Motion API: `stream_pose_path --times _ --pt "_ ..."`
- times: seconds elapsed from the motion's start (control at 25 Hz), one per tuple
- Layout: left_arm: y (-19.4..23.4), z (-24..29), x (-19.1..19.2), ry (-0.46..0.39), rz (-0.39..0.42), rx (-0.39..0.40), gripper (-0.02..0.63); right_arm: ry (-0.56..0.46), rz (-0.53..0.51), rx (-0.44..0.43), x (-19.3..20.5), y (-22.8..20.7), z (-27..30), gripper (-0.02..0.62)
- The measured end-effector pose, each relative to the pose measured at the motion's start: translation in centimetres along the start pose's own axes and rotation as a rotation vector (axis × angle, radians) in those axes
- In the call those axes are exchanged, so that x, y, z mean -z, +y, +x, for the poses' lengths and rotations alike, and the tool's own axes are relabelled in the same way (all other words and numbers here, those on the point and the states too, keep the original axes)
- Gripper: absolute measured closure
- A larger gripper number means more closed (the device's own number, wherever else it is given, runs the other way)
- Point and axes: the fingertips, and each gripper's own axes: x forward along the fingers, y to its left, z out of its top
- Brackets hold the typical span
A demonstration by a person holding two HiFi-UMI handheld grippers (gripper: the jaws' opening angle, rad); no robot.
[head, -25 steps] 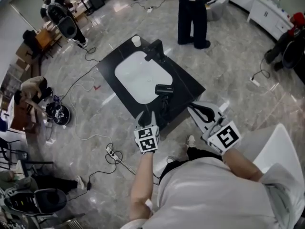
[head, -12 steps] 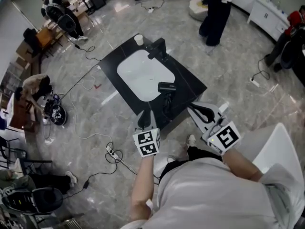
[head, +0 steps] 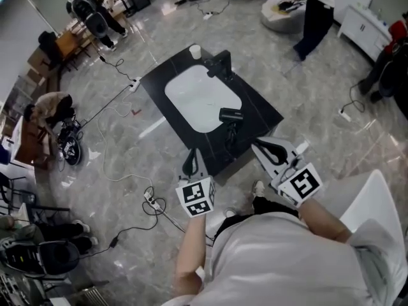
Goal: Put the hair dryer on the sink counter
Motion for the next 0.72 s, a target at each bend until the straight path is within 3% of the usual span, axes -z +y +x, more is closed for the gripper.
stream_pose_path --times 0.32,0.72 --pt "1.5 -2.6 -1.1 -0.039 -0.042 -0.033 0.604 0.005 -0.001 -0.02 -0.1 1.7 0.6 0.548" --pt "2.8 -6.2 -1.5 -0.113 -0.027 -0.056 0.604 0.025 -0.009 -0.006 0.5 3.6 0.7 0.548"
